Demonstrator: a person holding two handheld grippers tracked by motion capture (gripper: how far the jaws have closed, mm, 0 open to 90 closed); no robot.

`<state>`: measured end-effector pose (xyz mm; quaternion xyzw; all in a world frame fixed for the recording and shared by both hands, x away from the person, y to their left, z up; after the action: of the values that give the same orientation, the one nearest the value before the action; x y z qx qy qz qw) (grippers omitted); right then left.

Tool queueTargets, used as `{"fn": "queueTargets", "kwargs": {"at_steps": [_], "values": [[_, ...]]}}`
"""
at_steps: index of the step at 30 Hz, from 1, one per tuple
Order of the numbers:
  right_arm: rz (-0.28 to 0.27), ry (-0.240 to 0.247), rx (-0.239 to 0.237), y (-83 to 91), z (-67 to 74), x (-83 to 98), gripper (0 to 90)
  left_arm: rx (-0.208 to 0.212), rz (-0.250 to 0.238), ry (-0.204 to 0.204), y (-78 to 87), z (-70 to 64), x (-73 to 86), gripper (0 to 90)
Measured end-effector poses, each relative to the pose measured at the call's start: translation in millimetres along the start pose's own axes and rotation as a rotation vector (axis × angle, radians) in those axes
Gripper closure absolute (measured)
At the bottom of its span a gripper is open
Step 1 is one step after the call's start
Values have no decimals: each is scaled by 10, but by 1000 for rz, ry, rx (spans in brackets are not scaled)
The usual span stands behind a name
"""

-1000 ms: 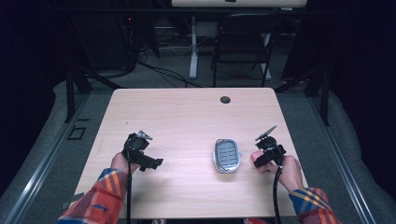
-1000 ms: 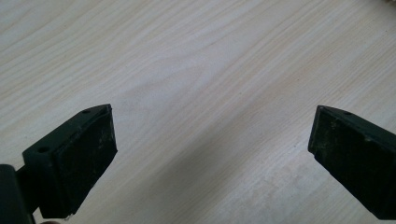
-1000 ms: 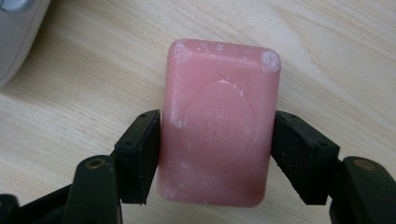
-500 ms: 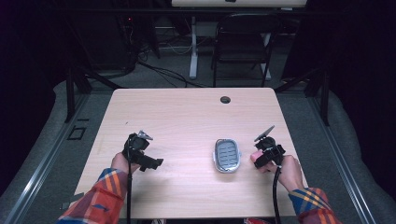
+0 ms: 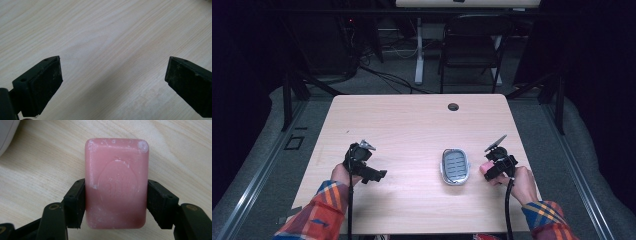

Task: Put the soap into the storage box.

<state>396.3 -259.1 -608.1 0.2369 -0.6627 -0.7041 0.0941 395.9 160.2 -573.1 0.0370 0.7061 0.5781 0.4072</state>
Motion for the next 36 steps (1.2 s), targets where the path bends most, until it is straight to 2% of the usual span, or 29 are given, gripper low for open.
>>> {"fn": "queueTargets", "kwargs": {"at_steps": [1,2,6,7,9,10,11,12,15,16,21,23,24,25,27,35,36], "values": [[33,22,1,24,-15,9,370,0,-1,0,0,0,0,11],[-22,-13,-11,-8,13,-9,371,1,0,0,0,1,0,10],[11,12,-16,34,0,-1,371,0,-1,1,1,5,1,10],[-19,-7,-20,23,15,-10,372,0,-1,1,1,5,1,11],[11,25,-17,65,-4,-5,372,1,-1,1,2,5,2,11],[-25,1,-27,54,20,-17,372,1,-2,1,4,4,1,11],[1,24,-28,91,12,-11,372,1,-3,1,4,4,0,11],[-15,16,-30,93,20,-16,372,0,-3,0,5,5,0,10],[-8,30,-29,109,12,-16,372,0,-4,0,6,4,0,11],[-42,7,-35,89,30,-26,372,0,-4,0,6,5,-1,11],[-23,18,-45,116,49,-24,372,0,-4,0,9,5,0,10],[-14,31,-40,138,36,-21,372,0,-5,0,9,4,-1,10],[8,52,-34,160,18,-15,372,0,-5,0,9,3,-1,11],[-16,30,-41,164,31,-22,372,0,-5,0,9,3,-1,10],[-24,26,-50,180,32,-26,372,0,-4,-1,9,5,0,10],[-24,47,-48,237,19,-24,372,2,-6,1,12,3,-1,10],[-51,29,-49,227,31,-31,372,2,-6,1,12,3,-1,10]]}}
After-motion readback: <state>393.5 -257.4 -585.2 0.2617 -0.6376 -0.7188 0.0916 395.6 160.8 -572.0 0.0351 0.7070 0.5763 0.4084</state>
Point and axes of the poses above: each handheld gripper's, and its own axes: y roughly backward along the jaws, x roughly out of its underside, z roughly to its left, the point moved 7 cm from there along -y, roughly forward along the jaws, and after that the axes turned 3 degrees about -x, right-handed, at the moved point
